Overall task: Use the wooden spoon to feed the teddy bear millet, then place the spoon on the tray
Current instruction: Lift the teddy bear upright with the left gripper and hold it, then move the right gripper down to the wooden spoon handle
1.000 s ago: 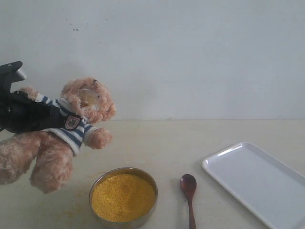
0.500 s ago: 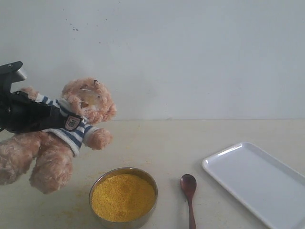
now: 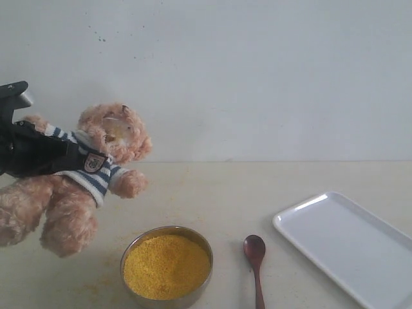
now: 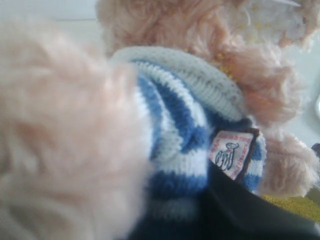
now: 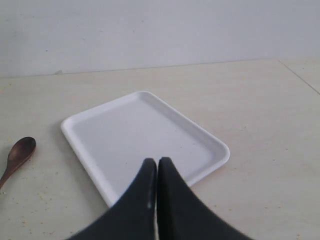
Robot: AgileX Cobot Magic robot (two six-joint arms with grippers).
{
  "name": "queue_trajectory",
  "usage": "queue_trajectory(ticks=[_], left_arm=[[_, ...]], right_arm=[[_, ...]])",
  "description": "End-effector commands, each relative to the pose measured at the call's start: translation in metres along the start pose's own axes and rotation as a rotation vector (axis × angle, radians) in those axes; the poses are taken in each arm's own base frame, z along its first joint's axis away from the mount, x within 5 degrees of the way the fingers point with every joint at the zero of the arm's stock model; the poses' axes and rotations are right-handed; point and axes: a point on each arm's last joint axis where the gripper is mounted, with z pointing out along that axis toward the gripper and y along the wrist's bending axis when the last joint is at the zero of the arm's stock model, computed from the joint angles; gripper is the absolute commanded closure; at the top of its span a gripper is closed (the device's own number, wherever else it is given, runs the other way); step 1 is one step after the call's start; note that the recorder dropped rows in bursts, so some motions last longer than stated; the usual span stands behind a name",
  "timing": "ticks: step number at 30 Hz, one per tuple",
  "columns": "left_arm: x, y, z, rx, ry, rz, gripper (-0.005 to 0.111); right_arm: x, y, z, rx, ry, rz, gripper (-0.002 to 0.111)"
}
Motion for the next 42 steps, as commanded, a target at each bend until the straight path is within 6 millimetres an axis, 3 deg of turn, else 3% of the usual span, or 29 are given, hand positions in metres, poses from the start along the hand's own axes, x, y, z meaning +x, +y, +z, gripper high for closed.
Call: queue_trajectory(ticks=[1, 8, 10, 12, 14, 17, 21, 22, 24, 25, 27, 29, 30, 31, 32, 33, 35, 37, 38, 40, 41, 42], left_arm=[[-0.003, -0.003, -0.003, 0.021, -0.002, 0.008, 0.103], [-0.002, -0.004, -0.003, 0.034, 0.006, 0.010, 0.103], [-0.002, -0.003, -0.003, 0.026, 0.002, 0.007, 0.103], [-0.002, -0.004, -0.003, 0.031, 0.005, 0.007, 0.103], [-0.001, -0.005, -0.003, 0.049, 0.015, 0.000, 0.103], [0.001, -0.009, -0.003, 0.089, 0.038, -0.002, 0.103], [0.002, -0.011, -0.003, 0.112, 0.052, -0.014, 0.103], [0.003, -0.012, -0.004, 0.121, 0.058, -0.016, 0.103], [0.005, -0.015, -0.004, 0.158, 0.081, -0.026, 0.103], [0.005, -0.015, -0.004, 0.159, 0.081, -0.028, 0.103], [0.005, -0.016, -0.004, 0.162, 0.084, -0.026, 0.103], [0.005, -0.015, -0.004, 0.157, 0.081, -0.027, 0.103], [0.005, -0.015, -0.004, 0.157, 0.081, -0.027, 0.103], [0.005, -0.015, -0.004, 0.157, 0.081, -0.027, 0.103], [0.005, -0.015, -0.004, 0.158, 0.085, -0.021, 0.103], [0.005, -0.015, -0.004, 0.161, 0.087, -0.020, 0.103], [0.006, -0.016, -0.005, 0.172, 0.094, -0.020, 0.103], [0.006, -0.016, -0.004, 0.170, 0.093, -0.020, 0.103], [0.005, -0.015, -0.004, 0.161, 0.087, -0.020, 0.103], [0.004, -0.014, -0.004, 0.142, 0.076, -0.021, 0.103], [0.004, -0.014, -0.004, 0.142, 0.076, -0.021, 0.103], [0.004, -0.014, -0.004, 0.142, 0.076, -0.021, 0.103]], right_arm=[[-0.002, 0.000, 0.000, 0.000, -0.017, 0.003, 0.108], [-0.007, 0.001, -0.001, -0.009, -0.072, 0.043, 0.108], [-0.017, 0.001, -0.002, -0.041, -0.179, 0.315, 0.108], [-0.027, -0.002, -0.004, -0.082, -0.293, 0.712, 0.108], [-0.035, -0.007, -0.007, -0.114, -0.390, 0.949, 0.108], [-0.043, -0.010, -0.011, -0.130, -0.503, 0.949, 0.108], [-0.045, -0.010, -0.013, -0.145, -0.529, 0.943, 0.108], [-0.046, -0.010, -0.013, -0.162, -0.540, 0.994, 0.108], [-0.052, -0.007, -0.015, -0.299, -0.532, 1.303, 0.108], [-0.064, -0.004, -0.020, -0.386, -0.561, 1.325, 0.108], [-0.113, 0.007, -0.044, -0.574, -0.784, 1.069, 0.108], [-0.161, 0.025, -0.041, -0.492, -0.835, 0.510, 0.108], [-0.177, 0.035, -0.015, -0.361, -0.682, 0.117, 0.108], [-0.181, 0.036, 0.005, -0.290, -0.569, -0.063, 0.108], [-0.184, 0.029, 0.041, -0.160, -0.361, -0.223, 0.108], [-0.181, 0.019, 0.074, -0.067, -0.191, -0.189, 0.108], [-0.172, 0.011, 0.116, 0.014, 0.001, -0.072, 0.108], [-0.155, 0.007, 0.136, 0.071, 0.147, 0.038, 0.108], [-0.148, 0.010, 0.140, 0.073, 0.204, -0.015, 0.108], [-0.134, 0.039, 0.144, -0.038, 0.296, -0.182, 0.108], [-0.127, 0.070, 0.143, -0.175, 0.300, -0.300, 0.108], [-0.123, 0.083, 0.141, -0.230, 0.303, -0.365, 0.108]])
